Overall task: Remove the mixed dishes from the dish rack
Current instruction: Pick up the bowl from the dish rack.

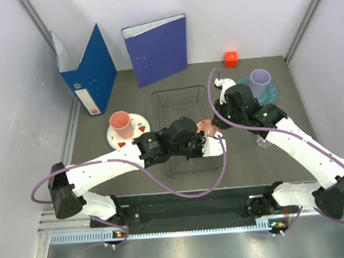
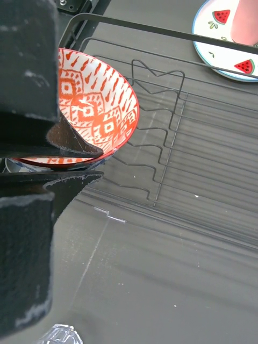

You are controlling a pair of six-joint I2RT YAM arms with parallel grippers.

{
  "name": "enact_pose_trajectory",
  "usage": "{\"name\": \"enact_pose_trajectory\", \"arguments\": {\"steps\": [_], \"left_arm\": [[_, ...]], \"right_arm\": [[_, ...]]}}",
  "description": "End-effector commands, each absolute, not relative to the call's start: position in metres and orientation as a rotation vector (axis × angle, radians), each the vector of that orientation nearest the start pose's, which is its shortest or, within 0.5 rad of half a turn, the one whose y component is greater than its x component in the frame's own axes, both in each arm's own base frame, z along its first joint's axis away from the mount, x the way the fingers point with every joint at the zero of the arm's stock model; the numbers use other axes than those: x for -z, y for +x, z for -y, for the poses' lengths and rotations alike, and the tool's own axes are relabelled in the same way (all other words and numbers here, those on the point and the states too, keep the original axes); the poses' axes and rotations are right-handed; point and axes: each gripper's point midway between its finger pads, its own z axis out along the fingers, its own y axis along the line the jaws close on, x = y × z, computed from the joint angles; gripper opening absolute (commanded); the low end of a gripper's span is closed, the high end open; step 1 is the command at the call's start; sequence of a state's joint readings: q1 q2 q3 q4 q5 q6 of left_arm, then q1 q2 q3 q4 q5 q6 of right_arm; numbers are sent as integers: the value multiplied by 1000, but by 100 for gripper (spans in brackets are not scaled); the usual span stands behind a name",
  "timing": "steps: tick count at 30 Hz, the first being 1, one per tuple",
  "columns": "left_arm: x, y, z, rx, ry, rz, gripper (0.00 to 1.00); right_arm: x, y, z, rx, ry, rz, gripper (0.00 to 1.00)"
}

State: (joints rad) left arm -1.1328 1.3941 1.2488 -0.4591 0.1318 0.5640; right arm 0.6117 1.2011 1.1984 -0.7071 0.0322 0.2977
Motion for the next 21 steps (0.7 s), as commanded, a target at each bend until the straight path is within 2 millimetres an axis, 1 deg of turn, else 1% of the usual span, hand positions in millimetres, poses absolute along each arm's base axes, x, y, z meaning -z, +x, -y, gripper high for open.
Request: {"name": "enact_pose_trajectory", "arguments": {"steps": [1, 3, 4, 7, 10, 14, 19, 21], "left_arm": [[-277, 175, 374, 447, 1598, -1264, 0], [-281, 174, 372, 443, 1593, -1252, 0], [-283, 175, 371, 439, 1589, -1247, 0], [-284, 176, 369, 420, 1595, -1241, 0], [-278, 178, 367, 392, 1615, -1253, 0], [-269, 179, 365, 364, 1650, -1271, 0], [-264, 181, 364, 323, 1683, -1274, 0], [-258, 182, 363, 300, 1710, -1285, 0]], "right_arm": [[-248, 283, -191, -402, -255, -2222, 0], [-246, 281, -191, -399, -273, -2239, 0], [-245, 281, -191, -396, -276, -2246, 6], [-243, 278, -191, -392, -288, -2260, 10], [-245, 278, -189, -379, -303, -2269, 12], [-242, 278, -187, -349, -319, -2290, 15], [-235, 277, -184, -313, -340, -2327, 20], [-233, 276, -183, -305, -345, -2336, 22]]}}
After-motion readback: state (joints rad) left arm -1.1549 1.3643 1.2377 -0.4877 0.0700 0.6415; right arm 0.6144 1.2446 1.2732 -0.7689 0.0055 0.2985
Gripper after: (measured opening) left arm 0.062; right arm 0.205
